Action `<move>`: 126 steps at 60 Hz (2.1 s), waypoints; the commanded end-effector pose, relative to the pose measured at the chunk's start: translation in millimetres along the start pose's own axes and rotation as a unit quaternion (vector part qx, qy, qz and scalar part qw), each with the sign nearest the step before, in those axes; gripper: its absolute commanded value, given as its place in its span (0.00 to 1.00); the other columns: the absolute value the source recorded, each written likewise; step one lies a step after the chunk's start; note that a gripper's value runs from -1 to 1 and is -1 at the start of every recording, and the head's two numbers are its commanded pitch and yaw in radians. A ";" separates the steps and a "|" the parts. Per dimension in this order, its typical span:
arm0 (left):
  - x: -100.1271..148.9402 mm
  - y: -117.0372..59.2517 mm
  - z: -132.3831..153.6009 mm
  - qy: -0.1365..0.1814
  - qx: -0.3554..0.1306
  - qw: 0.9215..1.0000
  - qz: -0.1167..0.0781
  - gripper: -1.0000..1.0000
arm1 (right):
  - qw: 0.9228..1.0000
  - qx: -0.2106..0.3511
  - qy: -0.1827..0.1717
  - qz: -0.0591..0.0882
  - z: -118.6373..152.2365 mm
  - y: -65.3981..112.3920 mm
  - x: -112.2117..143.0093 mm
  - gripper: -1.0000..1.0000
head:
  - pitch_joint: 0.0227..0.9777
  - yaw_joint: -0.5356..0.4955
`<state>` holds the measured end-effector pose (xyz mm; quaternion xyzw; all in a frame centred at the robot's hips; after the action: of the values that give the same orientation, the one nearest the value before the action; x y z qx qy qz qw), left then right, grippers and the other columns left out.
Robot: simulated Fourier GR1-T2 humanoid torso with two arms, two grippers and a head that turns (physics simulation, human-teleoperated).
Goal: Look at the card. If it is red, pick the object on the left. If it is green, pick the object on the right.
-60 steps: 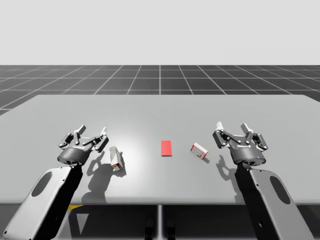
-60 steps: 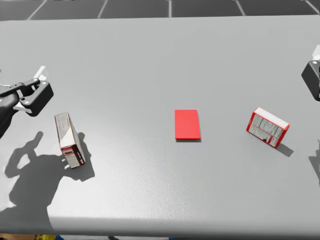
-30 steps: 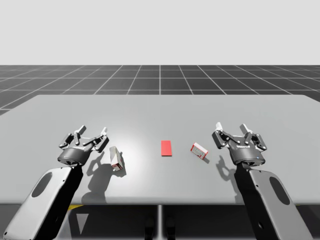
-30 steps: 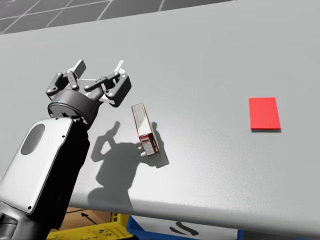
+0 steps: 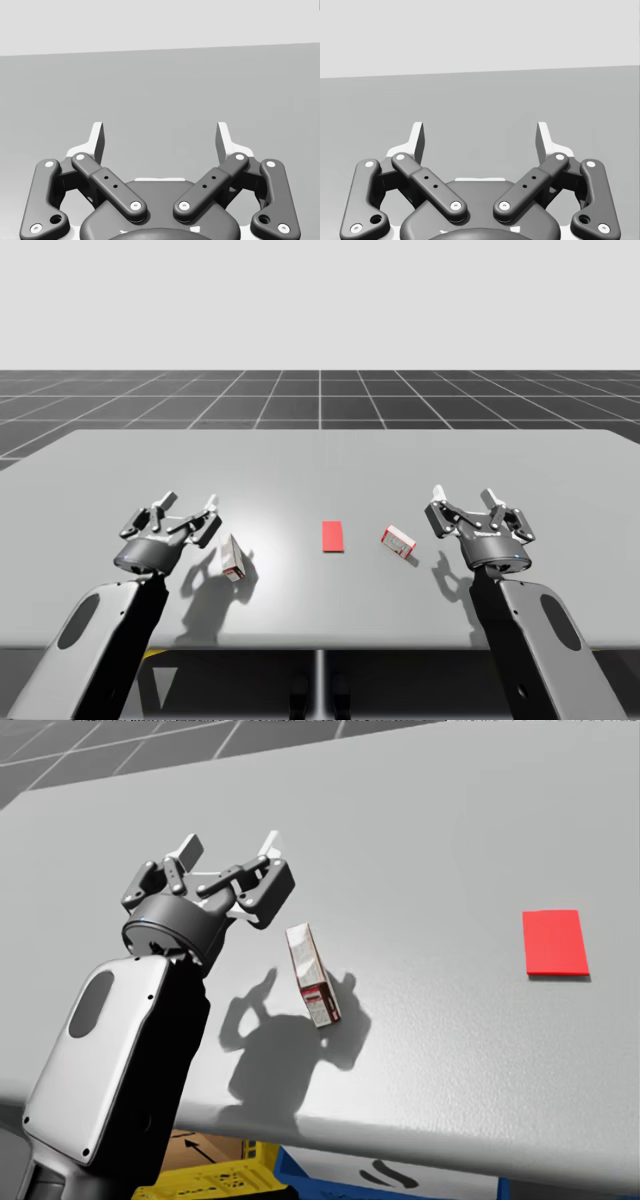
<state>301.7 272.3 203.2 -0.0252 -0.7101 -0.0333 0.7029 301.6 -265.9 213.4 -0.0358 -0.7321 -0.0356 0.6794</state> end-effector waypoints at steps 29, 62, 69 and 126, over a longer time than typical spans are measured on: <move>5.8 -24.6 105.6 0.008 0.003 1.000 -0.004 0.00 | 1.000 -0.001 0.000 0.005 -2.1 -1.6 -1.1 0.00 | 0.87 0.85; -72.3 -59.6 137.3 0.062 -0.044 0.997 0.033 0.00 | 1.000 -0.002 -0.005 0.000 -2.6 -2.9 0.0 0.00 | 0.87 0.85; -81.3 -72.0 133.4 0.070 -0.048 0.996 0.038 0.00 | 1.000 -0.001 -0.005 0.000 -3.0 -3.7 -0.2 0.00 | 0.87 0.85; -79.1 -88.8 73.9 0.088 0.024 0.994 0.065 0.37 | 1.000 -0.004 -0.006 -0.003 -2.5 -5.8 1.1 0.00 | 0.87 0.84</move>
<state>217.6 188.6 122.1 -0.0513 -0.6482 0.0136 0.7596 303.4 -271.7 214.6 -0.0362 -0.7364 -0.0400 0.6744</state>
